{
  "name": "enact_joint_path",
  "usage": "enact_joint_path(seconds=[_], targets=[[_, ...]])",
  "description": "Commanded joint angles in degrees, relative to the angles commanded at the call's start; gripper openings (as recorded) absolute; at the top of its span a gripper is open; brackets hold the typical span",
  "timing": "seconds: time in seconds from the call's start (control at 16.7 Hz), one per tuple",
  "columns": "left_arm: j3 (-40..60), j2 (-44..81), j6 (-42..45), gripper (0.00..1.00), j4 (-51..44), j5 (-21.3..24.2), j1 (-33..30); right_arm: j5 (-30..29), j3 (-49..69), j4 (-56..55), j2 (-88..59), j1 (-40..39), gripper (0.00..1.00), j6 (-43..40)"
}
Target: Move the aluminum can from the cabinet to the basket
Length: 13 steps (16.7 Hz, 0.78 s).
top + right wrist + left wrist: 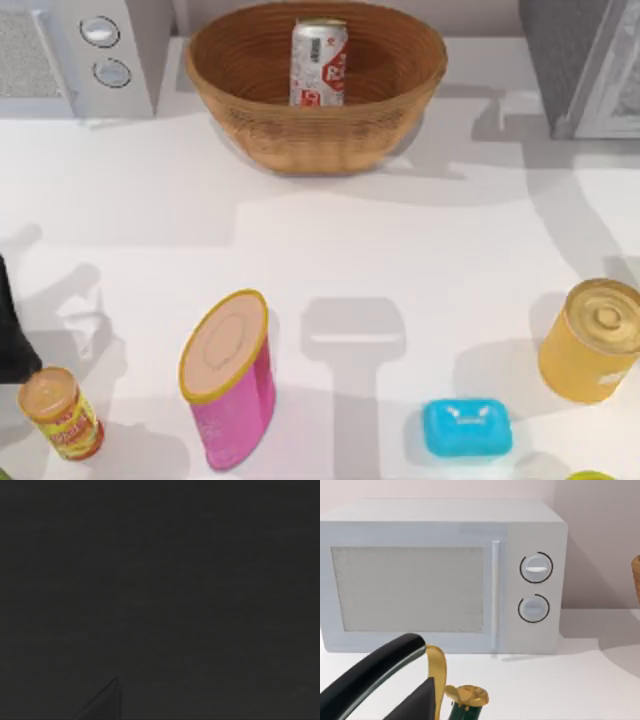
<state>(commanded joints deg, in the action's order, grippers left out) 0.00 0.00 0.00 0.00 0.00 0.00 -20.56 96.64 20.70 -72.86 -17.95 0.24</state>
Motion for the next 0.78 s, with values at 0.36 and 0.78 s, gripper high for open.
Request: enact_joint_path(seconds=[0.36,0.78], targets=[[0.00,0.00,0.00,1.00,0.00,0.00,0.00,5.63,-28.22,-5.67,20.11,5.06,1.00,-0.27],[0.00,0.00,0.00,1.00,0.00,0.00,0.00,14.14,-72.04,-14.22,50.77,12.44,1.00,-0.28]])
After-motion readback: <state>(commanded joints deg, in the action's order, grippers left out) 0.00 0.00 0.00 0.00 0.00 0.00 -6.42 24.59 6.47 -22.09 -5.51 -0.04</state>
